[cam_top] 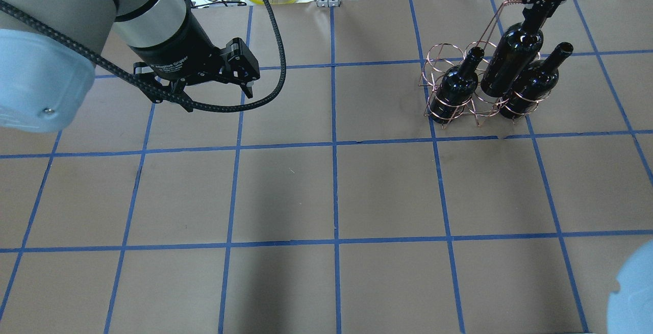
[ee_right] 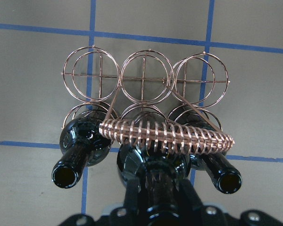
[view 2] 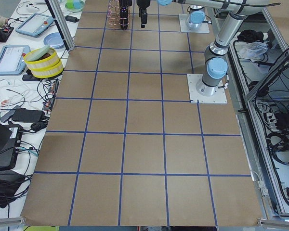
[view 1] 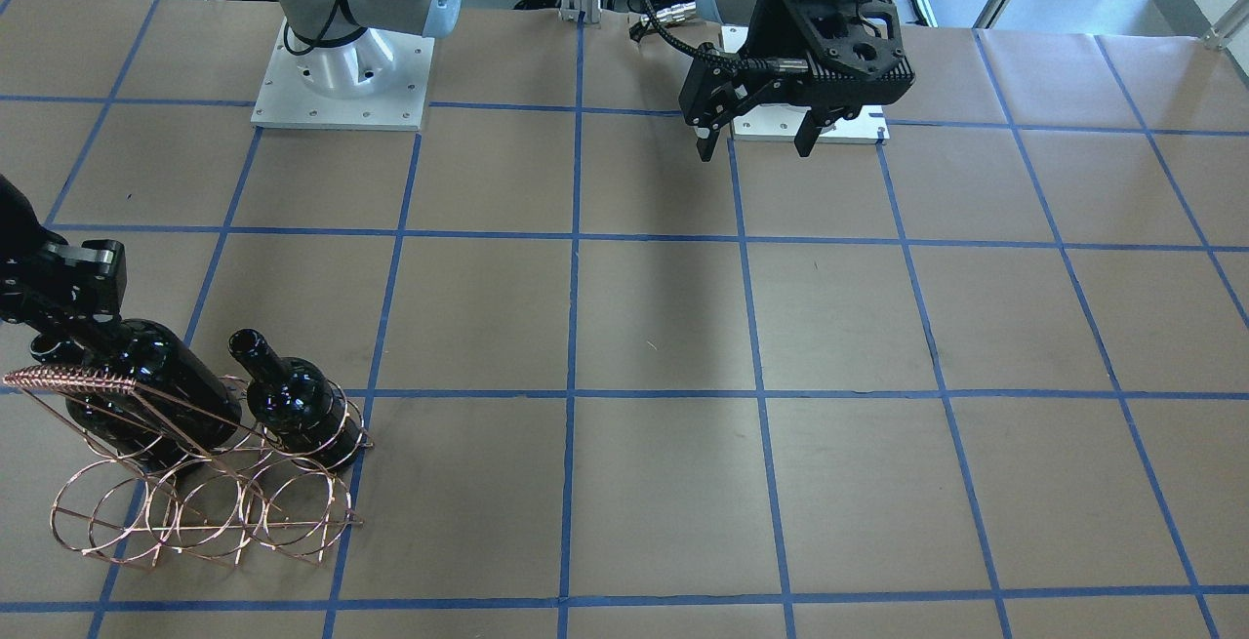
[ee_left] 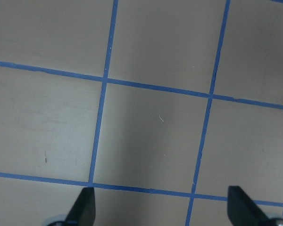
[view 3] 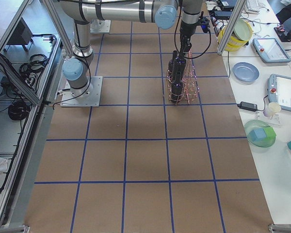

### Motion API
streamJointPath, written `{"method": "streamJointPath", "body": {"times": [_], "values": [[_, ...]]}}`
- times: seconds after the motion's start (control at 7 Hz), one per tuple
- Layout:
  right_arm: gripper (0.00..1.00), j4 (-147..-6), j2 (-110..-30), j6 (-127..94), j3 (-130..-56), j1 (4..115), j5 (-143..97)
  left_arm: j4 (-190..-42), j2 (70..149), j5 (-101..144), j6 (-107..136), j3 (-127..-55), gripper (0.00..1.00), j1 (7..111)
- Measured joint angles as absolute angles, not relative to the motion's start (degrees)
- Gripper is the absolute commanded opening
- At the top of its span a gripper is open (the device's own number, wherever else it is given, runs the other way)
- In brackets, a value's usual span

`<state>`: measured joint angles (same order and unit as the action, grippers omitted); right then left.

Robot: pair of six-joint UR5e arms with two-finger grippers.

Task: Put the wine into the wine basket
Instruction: 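Lower the bottle into the empty middle rack slot with the right gripper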

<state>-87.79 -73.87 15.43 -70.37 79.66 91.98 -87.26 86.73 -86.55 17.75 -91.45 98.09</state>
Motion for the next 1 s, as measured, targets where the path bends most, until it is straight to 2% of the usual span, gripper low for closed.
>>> {"method": "streamJointPath", "body": {"times": [1.0], "values": [[0.00, -91.07, -73.09, 16.71, -74.48, 79.80, 91.67, -87.24, 86.76, -86.49, 17.75, -91.58, 1.00, 98.09]]}}
